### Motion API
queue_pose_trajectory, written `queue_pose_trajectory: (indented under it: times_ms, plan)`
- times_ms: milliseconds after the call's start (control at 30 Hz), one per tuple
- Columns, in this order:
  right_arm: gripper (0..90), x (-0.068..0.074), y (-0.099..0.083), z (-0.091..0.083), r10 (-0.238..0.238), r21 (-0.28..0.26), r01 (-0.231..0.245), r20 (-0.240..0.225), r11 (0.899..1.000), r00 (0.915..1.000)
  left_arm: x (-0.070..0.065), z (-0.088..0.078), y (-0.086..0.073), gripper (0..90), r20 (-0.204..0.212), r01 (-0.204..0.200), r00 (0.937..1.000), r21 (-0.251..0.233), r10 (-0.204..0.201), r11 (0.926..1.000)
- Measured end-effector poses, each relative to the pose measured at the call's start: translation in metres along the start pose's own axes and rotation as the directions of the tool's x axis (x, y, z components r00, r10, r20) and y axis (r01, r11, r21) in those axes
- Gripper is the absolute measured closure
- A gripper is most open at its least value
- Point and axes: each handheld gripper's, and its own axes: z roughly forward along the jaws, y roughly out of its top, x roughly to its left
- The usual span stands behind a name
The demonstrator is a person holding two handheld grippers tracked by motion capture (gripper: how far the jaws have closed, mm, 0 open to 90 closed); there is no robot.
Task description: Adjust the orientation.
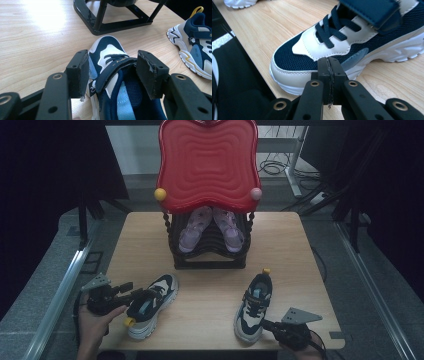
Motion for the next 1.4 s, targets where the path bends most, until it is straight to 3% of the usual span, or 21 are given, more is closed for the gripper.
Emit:
queue_pose_trajectory:
  times_ms: [500, 833, 1133, 1400]
  plan:
    - [89.5, 0.005, 0.001, 0.009, -0.012, 0.002, 0.013, -0.022, 1.0, 0.9997, -0.001, 0.001, 0.0, 44.4, 0.0, -0.004, 1.0, 0.004, 0.004, 1.0]
    - [89.4, 0.013, 0.004, 0.017, -0.033, 0.004, 0.033, -0.012, 0.999, 0.9994, -0.003, 0.003, 0.0, 44.4, 0.009, -0.01, 0.9999, 0.009, 0.01, 0.9999]
    - [89.0, 0.006, 0.0, 0.013, -0.022, 0.04, 0.022, -0.003, 0.999, 0.9997, 0.0, 0.001, -0.001, 44.3, 0.001, -0.005, 1.0, 0.006, 0.005, 1.0]
    - [88.9, -0.004, -0.004, 0.003, 0.004, 0.032, -0.005, 0.018, 0.999, 0.9998, 0.0, 0.002, -0.001, 44.4, 0.0, -0.005, 1.0, 0.01, 0.005, 0.9999]
